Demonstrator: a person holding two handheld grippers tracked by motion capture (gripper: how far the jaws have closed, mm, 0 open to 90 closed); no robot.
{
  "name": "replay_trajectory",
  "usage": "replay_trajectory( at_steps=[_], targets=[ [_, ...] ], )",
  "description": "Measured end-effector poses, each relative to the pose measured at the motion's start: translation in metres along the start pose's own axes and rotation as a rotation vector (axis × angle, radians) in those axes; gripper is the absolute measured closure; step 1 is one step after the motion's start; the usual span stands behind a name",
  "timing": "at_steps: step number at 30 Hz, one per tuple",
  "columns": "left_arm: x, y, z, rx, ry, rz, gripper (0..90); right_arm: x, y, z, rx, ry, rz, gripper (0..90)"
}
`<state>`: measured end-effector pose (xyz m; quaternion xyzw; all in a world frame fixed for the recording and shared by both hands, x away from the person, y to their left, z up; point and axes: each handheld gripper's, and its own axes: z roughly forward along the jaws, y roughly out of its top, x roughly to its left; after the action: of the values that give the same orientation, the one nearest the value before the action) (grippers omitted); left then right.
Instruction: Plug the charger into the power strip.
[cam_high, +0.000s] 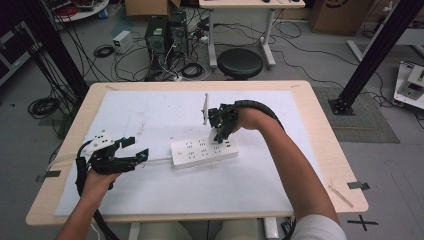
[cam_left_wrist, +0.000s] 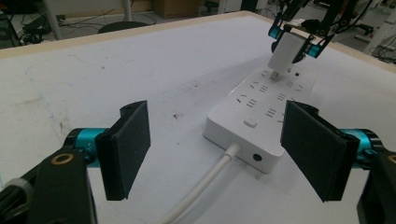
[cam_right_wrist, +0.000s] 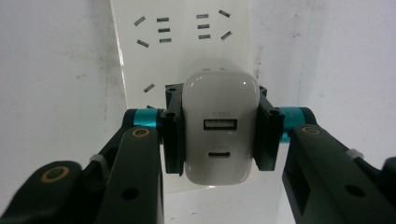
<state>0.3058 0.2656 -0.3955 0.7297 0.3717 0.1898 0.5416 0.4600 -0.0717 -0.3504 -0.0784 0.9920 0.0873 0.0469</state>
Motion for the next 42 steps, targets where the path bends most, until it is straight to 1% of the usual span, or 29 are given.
replay_trajectory(
  at_steps=[2,5,7,8,9,10,11,12,13,15,16,18,19,21,23,26,34,36,37,39,42],
  targets=[
    [0.001,0.0,0.0,0.001,0.003,-0.001,24.3,0.0,0.007,0.003,0.022,0.001,-0.021,63.3],
    [0.001,0.0,0.0,0.0,0.0,-0.003,24.2,0.0,0.01,0.003,0.047,0.001,-0.038,63.4],
    [0.001,0.0,0.0,0.0,0.003,-0.004,24.2,0.0,0.014,0.004,0.06,0.005,-0.043,63.5],
    [0.001,0.0,0.001,0.003,-0.001,-0.008,24.2,0.0,0.016,0.004,0.07,0.01,-0.032,63.5],
    [0.001,0.0,0.001,0.003,-0.001,-0.006,24.2,-0.001,0.018,0.008,0.091,0.009,-0.039,63.5],
    [0.001,0.0,0.001,0.002,-0.002,-0.005,24.2,0.003,0.021,0.014,0.134,0.001,-0.052,63.5],
    [0.002,0.0,0.0,0.0,0.001,-0.003,24.3,0.002,0.023,0.014,0.137,0.004,-0.052,63.5],
    [0.002,-0.001,0.0,0.0,0.003,-0.01,24.2,0.001,0.024,0.014,0.14,0.011,-0.053,63.5],
    [0.002,-0.001,-0.001,0.001,0.004,-0.011,24.2,0.0,0.024,0.014,0.138,0.018,-0.046,63.5],
    [0.003,-0.002,-0.001,-0.002,0.004,-0.019,24.2,-0.001,0.025,0.015,0.14,0.018,-0.042,63.6],
    [0.003,-0.002,0.0,-0.001,0.005,-0.017,24.2,0.0,0.025,0.015,0.146,0.017,-0.037,63.6],
    [0.003,-0.003,0.001,0.003,0.002,-0.018,24.3,-0.001,0.027,0.015,0.154,0.018,-0.044,63.6],
    [0.003,-0.003,0.002,0.002,0.001,-0.018,24.2,0.0,0.027,0.016,0.16,0.017,-0.031,63.6],
    [0.002,-0.003,0.003,-0.001,-0.003,-0.017,24.2,-0.001,0.029,0.017,0.168,0.019,-0.047,63.7],
    [0.002,-0.004,0.003,-0.003,-0.002,-0.019,24.2,-0.002,0.03,0.018,0.177,0.028,-0.044,63.7],
    [0.002,-0.004,0.003,0.002,-0.004,-0.019,24.2,-0.004,0.03,0.019,0.184,0.037,-0.045,63.7],
    [0.003,-0.005,-0.001,-0.005,0.004,-0.021,24.2,-0.003,0.029,0.021,0.18,0.031,-0.03,63.5],
    [0.002,-0.006,-0.002,-0.009,0.006,-0.027,24.2,-0.003,0.028,0.021,0.17,0.028,-0.035,63.4],
    [0.002,-0.006,-0.002,-0.007,0.006,-0.023,24.2,-0.003,0.027,0.022,0.161,0.026,-0.031,63.3],
    [0.002,-0.007,-0.001,-0.009,0.005,-0.03,24.3,-0.001,0.023,0.021,0.133,0.021,-0.025,63.1],
    [0.001,-0.008,0.0,-0.018,-0.002,-0.048,24.2,-0.001,0.02,0.021,0.109,0.017,-0.032,62.9]
  ],
)
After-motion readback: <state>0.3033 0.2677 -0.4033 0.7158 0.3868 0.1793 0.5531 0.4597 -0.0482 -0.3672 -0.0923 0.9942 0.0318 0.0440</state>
